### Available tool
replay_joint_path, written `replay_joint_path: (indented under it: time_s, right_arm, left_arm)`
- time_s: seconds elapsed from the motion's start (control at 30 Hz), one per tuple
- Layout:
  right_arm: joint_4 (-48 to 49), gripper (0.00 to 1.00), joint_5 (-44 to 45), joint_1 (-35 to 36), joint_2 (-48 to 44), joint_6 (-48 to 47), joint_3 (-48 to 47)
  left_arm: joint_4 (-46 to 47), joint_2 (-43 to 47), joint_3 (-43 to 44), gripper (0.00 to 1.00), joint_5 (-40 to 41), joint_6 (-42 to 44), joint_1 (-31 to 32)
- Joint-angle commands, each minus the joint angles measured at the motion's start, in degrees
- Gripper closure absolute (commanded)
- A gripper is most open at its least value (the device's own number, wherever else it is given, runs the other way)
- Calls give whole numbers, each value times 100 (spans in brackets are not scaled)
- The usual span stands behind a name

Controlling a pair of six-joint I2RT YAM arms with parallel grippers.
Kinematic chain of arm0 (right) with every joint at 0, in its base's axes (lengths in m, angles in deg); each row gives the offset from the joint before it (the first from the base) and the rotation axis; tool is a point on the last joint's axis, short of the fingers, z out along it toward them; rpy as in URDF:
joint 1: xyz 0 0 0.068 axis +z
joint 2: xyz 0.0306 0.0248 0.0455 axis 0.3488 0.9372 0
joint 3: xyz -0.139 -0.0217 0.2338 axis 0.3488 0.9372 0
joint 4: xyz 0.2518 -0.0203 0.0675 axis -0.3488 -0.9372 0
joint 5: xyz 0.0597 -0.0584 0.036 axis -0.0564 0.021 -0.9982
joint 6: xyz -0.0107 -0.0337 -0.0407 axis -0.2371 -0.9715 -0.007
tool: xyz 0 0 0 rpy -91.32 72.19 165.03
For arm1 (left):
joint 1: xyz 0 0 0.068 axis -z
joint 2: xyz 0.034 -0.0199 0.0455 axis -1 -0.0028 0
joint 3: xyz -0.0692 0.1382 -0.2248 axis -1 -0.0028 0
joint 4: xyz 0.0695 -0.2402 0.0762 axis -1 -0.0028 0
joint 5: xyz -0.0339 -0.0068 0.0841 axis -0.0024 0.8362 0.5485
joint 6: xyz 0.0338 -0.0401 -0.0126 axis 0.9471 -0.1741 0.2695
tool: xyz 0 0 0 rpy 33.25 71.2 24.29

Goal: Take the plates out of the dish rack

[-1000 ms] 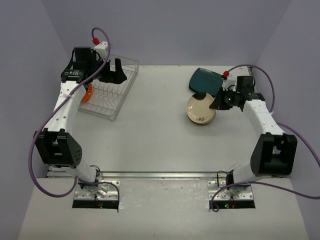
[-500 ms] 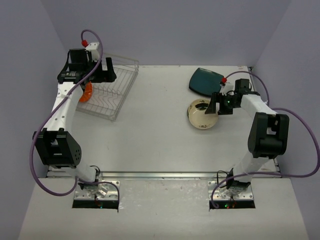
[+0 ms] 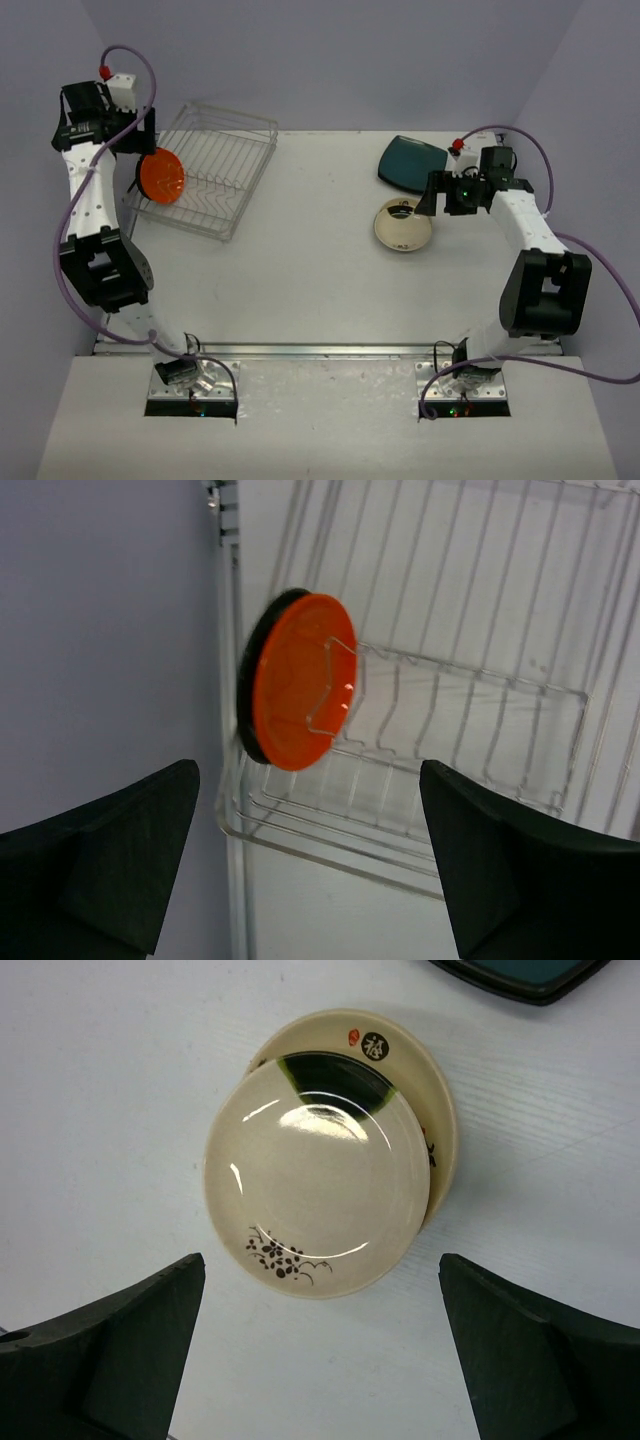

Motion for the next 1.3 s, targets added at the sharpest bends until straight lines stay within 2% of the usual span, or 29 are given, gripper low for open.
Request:
replay_joint_path:
  time_s: [0.0,0.07,0.1,0.17,0.27,0.67,1.27]
  right_arm:
    - [194,1,-156,58,-418,163,-97]
    - [340,1,-133,116,-552,221,55]
    - [366,1,-122,123,-583,228,130]
    - [487,1,-78,151,-737,267,365]
    - [533,1,-83,173,-778,296,458]
    - [551,1,-149,237,-626,392,489]
    - [507,1,-133,273,-579,430,436]
  left_arm:
    - [-743,-874,1139,28,-367,796,-478]
    - [-841,-1105,1376,42,-451,1079,-502]
    - [-848,-1113,1367,44,-502,1164,-508]
    - [-873,-1122,1302,54,-590,1353,-502]
    - [-876,-1170,1248,61,-596,1438,-496]
    - [-870,-1502,925,67,-308,1585,-226]
    - [-816,-2159,1416,69,-44,1297,-138]
